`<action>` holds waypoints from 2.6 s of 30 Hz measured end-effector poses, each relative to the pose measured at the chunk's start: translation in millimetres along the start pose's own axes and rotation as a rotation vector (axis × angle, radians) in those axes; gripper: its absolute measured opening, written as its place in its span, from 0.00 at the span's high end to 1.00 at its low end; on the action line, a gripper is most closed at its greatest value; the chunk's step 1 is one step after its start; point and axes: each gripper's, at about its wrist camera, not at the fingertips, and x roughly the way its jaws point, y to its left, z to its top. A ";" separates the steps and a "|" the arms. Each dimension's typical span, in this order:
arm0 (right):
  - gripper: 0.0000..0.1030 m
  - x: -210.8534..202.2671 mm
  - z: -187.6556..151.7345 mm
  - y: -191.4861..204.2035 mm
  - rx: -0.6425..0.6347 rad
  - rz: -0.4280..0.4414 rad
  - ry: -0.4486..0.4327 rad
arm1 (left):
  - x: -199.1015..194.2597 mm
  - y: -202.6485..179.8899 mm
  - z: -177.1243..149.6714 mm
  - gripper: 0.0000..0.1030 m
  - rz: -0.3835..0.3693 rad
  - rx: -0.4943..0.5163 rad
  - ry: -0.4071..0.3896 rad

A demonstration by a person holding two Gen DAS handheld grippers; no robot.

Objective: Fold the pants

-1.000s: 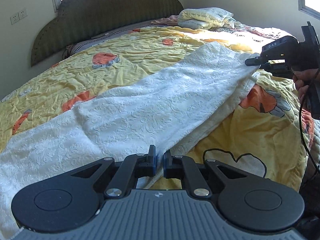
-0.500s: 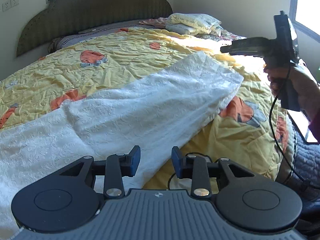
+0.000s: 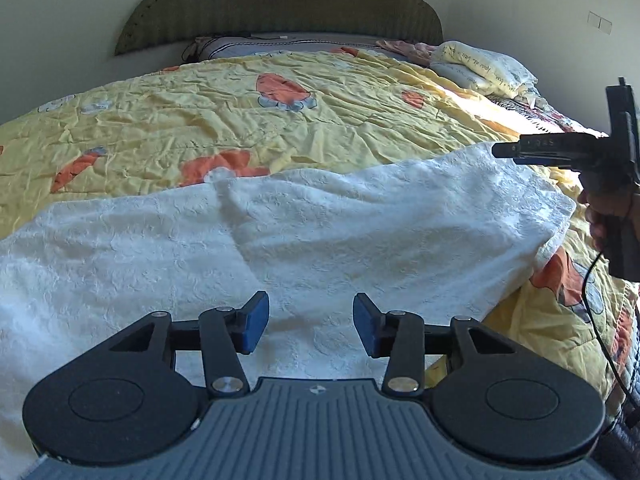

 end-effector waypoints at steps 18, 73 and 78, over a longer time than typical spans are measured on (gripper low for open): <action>0.31 -32.2 -67.4 102.6 -0.318 0.016 0.051 | -29.7 35.1 -19.1 0.42 0.193 0.002 -0.013; 0.95 -94.5 -219.1 535.1 -1.220 0.973 -0.138 | -204.8 305.5 -163.7 0.85 0.490 -1.148 -0.199; 0.94 -106.9 -164.4 474.6 -0.998 1.040 -0.081 | -219.8 290.9 -144.5 0.64 0.604 -1.010 -0.183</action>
